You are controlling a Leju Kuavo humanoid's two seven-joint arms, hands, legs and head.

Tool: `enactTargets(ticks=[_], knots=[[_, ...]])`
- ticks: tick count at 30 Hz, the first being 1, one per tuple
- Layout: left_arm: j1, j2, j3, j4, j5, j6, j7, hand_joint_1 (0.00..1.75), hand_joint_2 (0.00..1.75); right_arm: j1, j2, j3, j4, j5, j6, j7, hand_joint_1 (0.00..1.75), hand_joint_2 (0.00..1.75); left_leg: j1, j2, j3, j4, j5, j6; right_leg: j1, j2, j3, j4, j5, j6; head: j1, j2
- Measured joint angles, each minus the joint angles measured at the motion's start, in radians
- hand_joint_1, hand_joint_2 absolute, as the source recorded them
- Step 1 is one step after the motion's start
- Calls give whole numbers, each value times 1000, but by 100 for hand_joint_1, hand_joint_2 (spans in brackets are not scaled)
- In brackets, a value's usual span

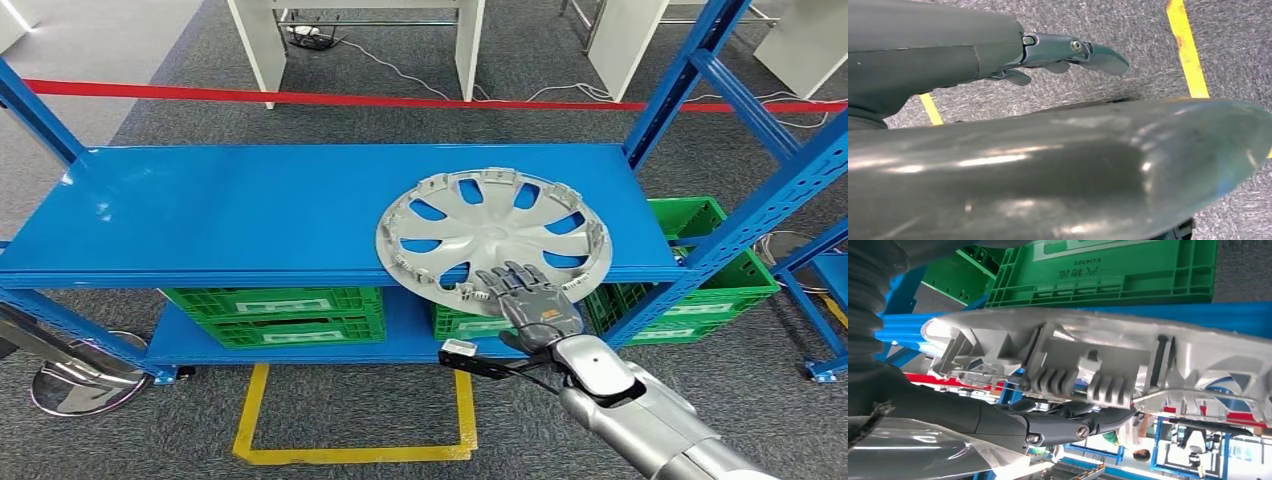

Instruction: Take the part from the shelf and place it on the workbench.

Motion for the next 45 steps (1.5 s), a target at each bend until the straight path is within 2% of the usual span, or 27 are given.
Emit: enactTargets(ticks=[23, 24, 27, 28, 45], knots=[[2, 2, 2, 0, -1, 0, 6, 0, 0, 0, 8, 0, 21, 10, 0, 1, 3, 175, 0, 0, 0, 0, 0, 0, 0, 0, 0, 0, 0, 0, 0, 0], [2, 2, 2, 0, -1, 0, 6, 0, 0, 0, 9, 0, 22, 10, 0, 1, 40, 175, 0, 0, 0, 0, 0, 0, 0, 0, 0, 0, 0, 0, 0, 0], [2, 2, 2, 0, -1, 0, 8, 0, 0, 0, 10, 0, 22, 16, -3, 1, 168, 175, 0, 0, 0, 0, 0, 0, 0, 0, 0, 0, 0, 0, 0, 0], [2, 2, 2, -1, -2, 0, 9, 0, 0, 0, 10, 0, 22, 18, -5, 1, 175, 175, 0, 0, 0, 0, 0, 0, 0, 0, 0, 0, 0, 0, 0, 0], [5, 0, 6, -9, -25, 0, 20, 0, 0, -4, 12, -5, 26, 55, -68, 0, 175, 175, 0, 0, -1, 0, 0, 0, 0, -1, 0, 0, 0, 0, 0, 0]])
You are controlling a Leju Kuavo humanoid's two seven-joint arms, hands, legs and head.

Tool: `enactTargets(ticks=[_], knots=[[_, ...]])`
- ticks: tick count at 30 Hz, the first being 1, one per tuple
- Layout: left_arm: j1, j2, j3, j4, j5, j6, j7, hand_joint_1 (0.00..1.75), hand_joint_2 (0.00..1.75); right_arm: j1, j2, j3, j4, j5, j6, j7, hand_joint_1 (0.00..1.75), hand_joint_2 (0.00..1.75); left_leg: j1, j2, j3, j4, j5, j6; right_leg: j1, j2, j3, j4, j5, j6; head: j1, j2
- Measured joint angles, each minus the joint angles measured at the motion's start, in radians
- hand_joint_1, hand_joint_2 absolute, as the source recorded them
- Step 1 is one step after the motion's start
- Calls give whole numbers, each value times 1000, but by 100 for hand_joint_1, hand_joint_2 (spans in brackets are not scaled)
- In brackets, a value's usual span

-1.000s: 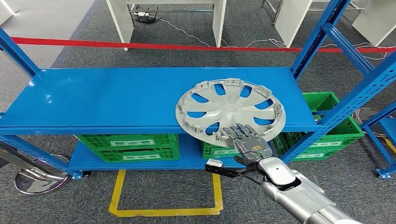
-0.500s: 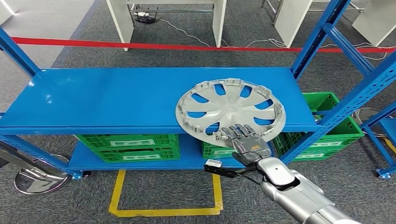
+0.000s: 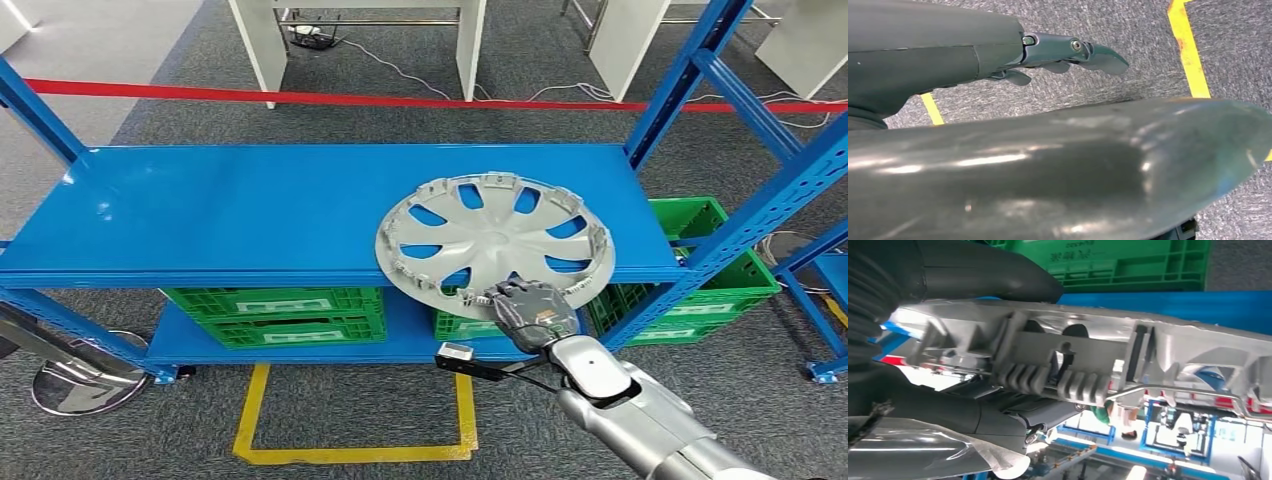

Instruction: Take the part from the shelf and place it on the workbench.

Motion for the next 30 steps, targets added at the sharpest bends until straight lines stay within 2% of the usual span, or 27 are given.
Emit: enactTargets(ticks=[6, 10, 14, 21, 30], knots=[[0, 0, 0, 0, 8, -8, -26, 0, 0, 5, 0, -1, -13, 20, -76, -22, 175, 175, 0, 0, 0, 0, 0, 0, 0, 0, 0, 0, 0, 0, 0, 0], [-4, 0, -7, 0, 55, -19, -119, 0, 0, 16, -1, -2, -59, 57, -172, -52, 175, 175, 0, 0, -1, 0, 0, 0, 0, 1, -1, 0, 0, 0, 0, 0], [-28, 1, -38, 9, 129, -12, -206, 0, 0, 30, -3, -2, -173, 90, -247, -76, 175, 175, 0, 0, -1, 0, 0, 0, 0, 1, -2, 0, 0, 0, 0, 0], [-72, 16, -111, 32, 190, -3, -245, 0, 0, 33, -21, 1, -333, 123, -278, -109, 175, 175, 0, 0, -1, 0, 0, 0, 0, 0, -2, 0, 0, 0, 0, 0], [-115, 35, -182, 65, 261, -3, -261, 0, 0, 33, -54, 21, -442, 112, -297, -132, 175, 175, 0, 0, -1, 0, 0, 0, 0, 0, -2, 0, 0, 0, 0, 0]])
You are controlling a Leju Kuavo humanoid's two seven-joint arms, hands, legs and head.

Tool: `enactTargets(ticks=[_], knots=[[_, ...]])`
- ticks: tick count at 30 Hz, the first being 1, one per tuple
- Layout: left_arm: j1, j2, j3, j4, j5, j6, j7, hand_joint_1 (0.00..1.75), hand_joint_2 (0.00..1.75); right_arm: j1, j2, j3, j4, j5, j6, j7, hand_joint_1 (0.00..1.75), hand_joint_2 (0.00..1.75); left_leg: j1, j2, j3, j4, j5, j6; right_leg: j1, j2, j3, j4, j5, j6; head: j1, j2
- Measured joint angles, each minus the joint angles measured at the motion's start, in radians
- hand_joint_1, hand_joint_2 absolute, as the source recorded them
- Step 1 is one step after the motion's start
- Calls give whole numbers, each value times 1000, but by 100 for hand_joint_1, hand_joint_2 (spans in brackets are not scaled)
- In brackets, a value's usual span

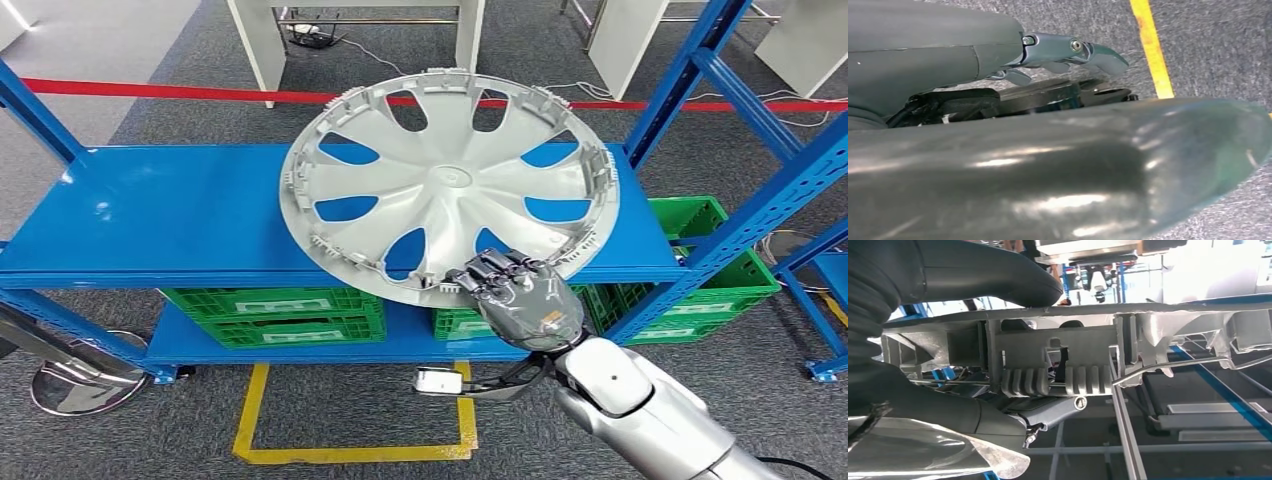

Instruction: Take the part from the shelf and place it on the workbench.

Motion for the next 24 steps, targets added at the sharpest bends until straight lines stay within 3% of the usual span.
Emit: enactTargets(ticks=[17, 24], knots=[[-12, 37, -40, 7, -35, 0, 31, 0, 0, 3, -27, 27, -49, -41, 6, 1, 175, 175, 0, 0, 0, 0, 0, 0, 0, 0, 0, 0, 0, 0, 0, 0], [-8, 38, -36, 7, -59, 0, 33, 0, 0, 3, -48, 33, -54, -60, 76, -9, 175, 175, 0, 0, 0, 0, 0, 0, 0, 0, 0, 0, 0, 0, 0, 0]])
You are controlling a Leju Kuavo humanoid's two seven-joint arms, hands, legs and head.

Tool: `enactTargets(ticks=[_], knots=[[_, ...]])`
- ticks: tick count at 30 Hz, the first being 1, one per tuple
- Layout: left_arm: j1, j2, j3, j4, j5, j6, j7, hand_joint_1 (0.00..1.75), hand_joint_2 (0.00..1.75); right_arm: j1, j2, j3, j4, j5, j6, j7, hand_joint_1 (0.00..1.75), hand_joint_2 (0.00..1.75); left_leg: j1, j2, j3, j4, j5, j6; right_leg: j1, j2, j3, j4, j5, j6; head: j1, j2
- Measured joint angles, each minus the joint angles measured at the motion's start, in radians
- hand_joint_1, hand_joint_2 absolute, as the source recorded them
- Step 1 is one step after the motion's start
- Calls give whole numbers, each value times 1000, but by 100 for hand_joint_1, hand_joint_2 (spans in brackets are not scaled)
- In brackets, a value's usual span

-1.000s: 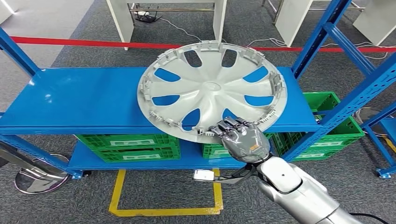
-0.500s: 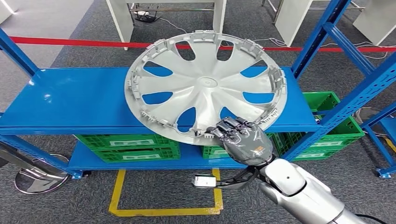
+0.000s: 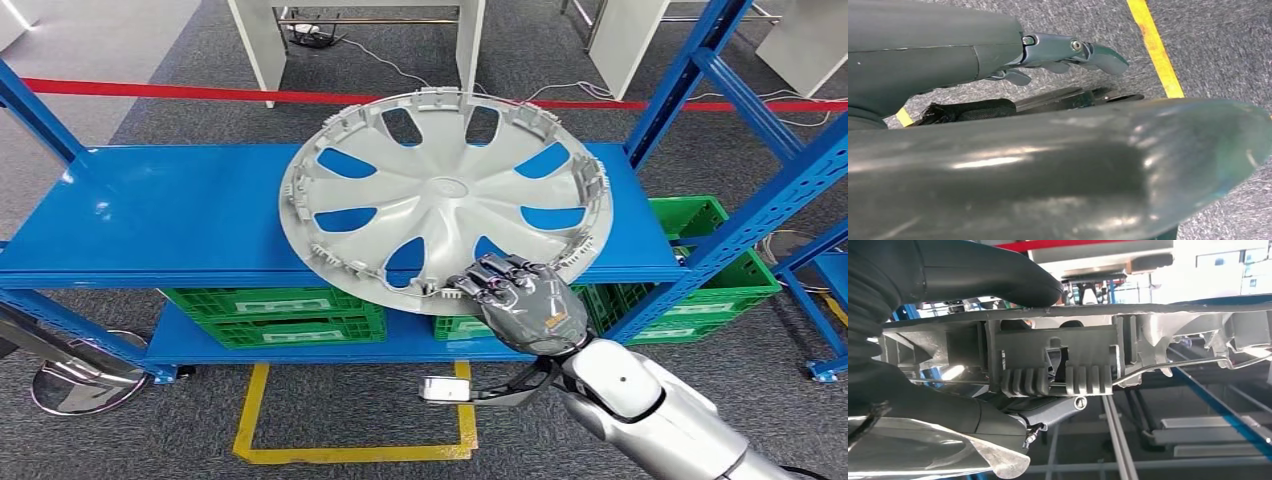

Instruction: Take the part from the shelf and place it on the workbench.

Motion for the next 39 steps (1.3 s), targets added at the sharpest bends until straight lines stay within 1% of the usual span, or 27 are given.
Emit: enactTargets(ticks=[8, 16, 21, 23, 24, 25, 26, 27, 28, 29, 30, 31, 32, 33, 34, 35, 36, 37, 38, 39], knots=[[1, 0, 2, 0, -4, 0, 5, 0, 0, -2, -16, 12, -15, 8, 28, -5, 175, 175, 0, 0, 0, 0, 0, 0, 0, 0, 0, 0, 0, 0, 0, 0], [2, 7, 3, 0, -3, 1, 16, 0, 0, -3, -18, 34, -28, 4, 39, 6, 175, 175, -1, 0, 0, 1, -1, 1, -1, 0, 0, -1, 0, 1, 0, 0], [9, 8, 9, 0, -10, 2, 32, 0, 0, -3, -18, 47, -32, -7, 41, 13, 175, 175, -9, 0, -1, 4, -6, 9, -9, -1, 1, -2, 1, 8, 0, 0], [14, 8, 15, 0, -10, 3, 34, 0, 0, -3, -18, 50, -35, -14, 43, 14, 175, 175, -12, 0, 0, 2, -3, 17, -12, -1, 2, -4, 3, 16, -1, 0], [16, 8, 18, 0, -9, 3, 36, 0, 0, -3, -18, 52, -37, -18, 45, 14, 175, 175, -11, 1, 2, -3, 1, 22, -13, 0, 0, -2, -1, 19, 0, 0], [17, 8, 20, 0, -8, 3, 37, 0, 0, -4, -19, 52, -38, -23, 48, 15, 175, 175, -10, 2, 3, -9, 6, 27, -13, 1, -7, 11, -14, 20, 0, 0], [17, 8, 22, 0, -7, 3, 39, 0, 0, -4, -19, 53, -39, -28, 51, 15, 175, 175, -8, 2, 4, -14, 10, 32, -12, 3, -22, 44, -39, 19, 2, 0], [18, 8, 24, 0, -4, 3, 40, 0, 0, -4, -20, 53, -40, -33, 54, 15, 175, 175, -7, 3, 4, -17, 13, 35, -11, 4, -47, 100, -75, 17, 3, 0], [18, 8, 25, 0, -1, 3, 41, 0, 0, -4, -20, 54, -40, -38, 57, 15, 175, 175, -8, 3, 2, -17, 14, 36, -10, 6, -78, 172, -112, 16, 5, 0], [18, 8, 26, 0, 2, 3, 43, 0, 0, -3, -20, 54, -40, -42, 60, 15, 175, 175, -9, 3, -1, -17, 14, 37, -9, 7, -107, 240, -140, 15, 5, 0], [19, 8, 27, 0, 5, 3, 44, 0, 0, -1, -21, 55, -40, -47, 62, 14, 175, 175, -11, 3, -2, -16, 15, 37, -9, 7, -126, 284, -151, 15, 6, 0], [19, 8, 27, 0, 7, 3, 45, 0, 0, 0, -21, 56, -40, -51, 65, 14, 175, 175, -12, 2, -3, -15, 16, 37, -9, 7, -126, 289, -141, 14, 6, 0], [19, 8, 28, 0, 9, 3, 46, 0, 0, 1, -21, 56, -40, -54, 67, 14, 175, 175, -12, 1, -4, -14, 17, 36, -9, 7, -105, 253, -112, 12, 6, 0], [19, 8, 28, 0, 12, 3, 46, 0, 0, 1, -21, 56, -40, -57, 70, 13, 175, 175, -12, 1, -4, -12, 17, 34, -9, 7, -69, 185, -75, 9, 6, 0], [18, 7, 29, 0, 14, 3, 46, 0, 0, 0, -21, 56, -40, -60, 72, 13, 175, 175, -13, 0, -6, -9, 18, 30, -8, 7, -26, 113, -50, 6, 6, 0], [18, 7, 29, 0, 16, 3, 46, 0, 0, -1, -21, 56, -41, -63, 74, 13, 175, 175, -14, -1, -9, -6, 19, 25, -6, 8, 6, 57, -33, 3, 6, 0], [18, 6, 29, 0, 17, 3, 46, 0, 0, -1, -21, 56, -41, -67, 75, 13, 175, 175, -15, -2, -11, -4, 22, 18, -4, 9, 24, 25, -27, 1, 6, 0], [18, 6, 30, 0, 18, 3, 46, 0, 0, -2, -21, 56, -42, -69, 76, 12, 175, 175, -15, -3, -14, -3, 26, 10, -2, 10, 27, 17, -28, -1, 5, 0], [19, 6, 30, 0, 18, 3, 46, 0, 0, -2, -22, 56, -43, -71, 78, 12, 175, 175, -15, -4, -17, -3, 31, 2, -1, 10, 20, 17, -23, -6, 5, 0], [19, 7, 30, 0, 19, 3, 46, 0, 0, -2, -22, 56, -43, -73, 79, 11, 175, 175, -13, -4, -19, -2, 32, -5, -2, 8, 16, 15, -18, -13, 6, 0]])
